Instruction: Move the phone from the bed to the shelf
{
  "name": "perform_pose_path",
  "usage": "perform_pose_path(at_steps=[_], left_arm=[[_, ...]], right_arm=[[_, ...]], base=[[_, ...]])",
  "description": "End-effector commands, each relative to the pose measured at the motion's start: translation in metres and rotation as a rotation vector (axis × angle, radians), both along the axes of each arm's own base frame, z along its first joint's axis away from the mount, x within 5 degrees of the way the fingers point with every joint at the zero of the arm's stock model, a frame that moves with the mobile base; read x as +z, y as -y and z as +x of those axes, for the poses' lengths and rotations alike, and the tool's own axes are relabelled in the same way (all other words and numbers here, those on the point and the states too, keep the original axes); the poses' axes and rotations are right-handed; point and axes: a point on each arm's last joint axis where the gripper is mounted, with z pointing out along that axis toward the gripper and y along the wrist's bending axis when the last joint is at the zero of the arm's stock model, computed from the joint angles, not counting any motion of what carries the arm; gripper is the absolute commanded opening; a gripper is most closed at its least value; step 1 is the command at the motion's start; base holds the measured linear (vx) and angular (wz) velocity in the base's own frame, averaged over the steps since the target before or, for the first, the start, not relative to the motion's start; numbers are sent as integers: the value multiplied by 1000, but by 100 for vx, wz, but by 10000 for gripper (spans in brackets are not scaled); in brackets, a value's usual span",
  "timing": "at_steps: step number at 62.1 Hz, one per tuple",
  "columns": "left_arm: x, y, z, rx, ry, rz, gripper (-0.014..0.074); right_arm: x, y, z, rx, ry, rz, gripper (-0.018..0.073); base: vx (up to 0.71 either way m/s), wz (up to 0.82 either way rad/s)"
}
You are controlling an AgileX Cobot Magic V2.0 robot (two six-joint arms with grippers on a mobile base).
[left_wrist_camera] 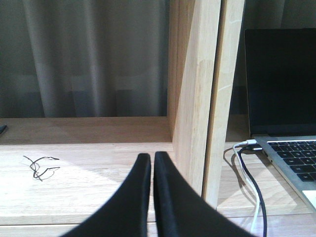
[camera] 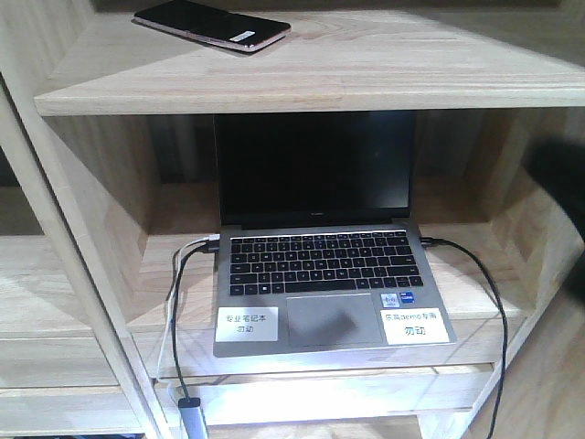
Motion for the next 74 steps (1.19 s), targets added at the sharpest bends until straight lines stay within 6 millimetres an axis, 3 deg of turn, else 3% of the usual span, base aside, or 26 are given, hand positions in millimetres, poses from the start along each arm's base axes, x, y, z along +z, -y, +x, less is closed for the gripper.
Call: perform_pose_path(at_steps=[1,12,25,74], left_arm=[[15,0,-1,-2,108,-11,1],[15,0,-1,-2,108,-11,1],[15,0,-1,-2,108,-11,1],[15,0,-1,-2,108,-11,1]], right_arm=[[-5,8,-21,-44,70,43,-6],[-33,13,-50,-44,119,52,-6],[-54,15,-61,-43,134,46,-6],[-52,20,-59,-102,166,43,-6]], base=[[0,0],[0,0],[0,0],[0,0]])
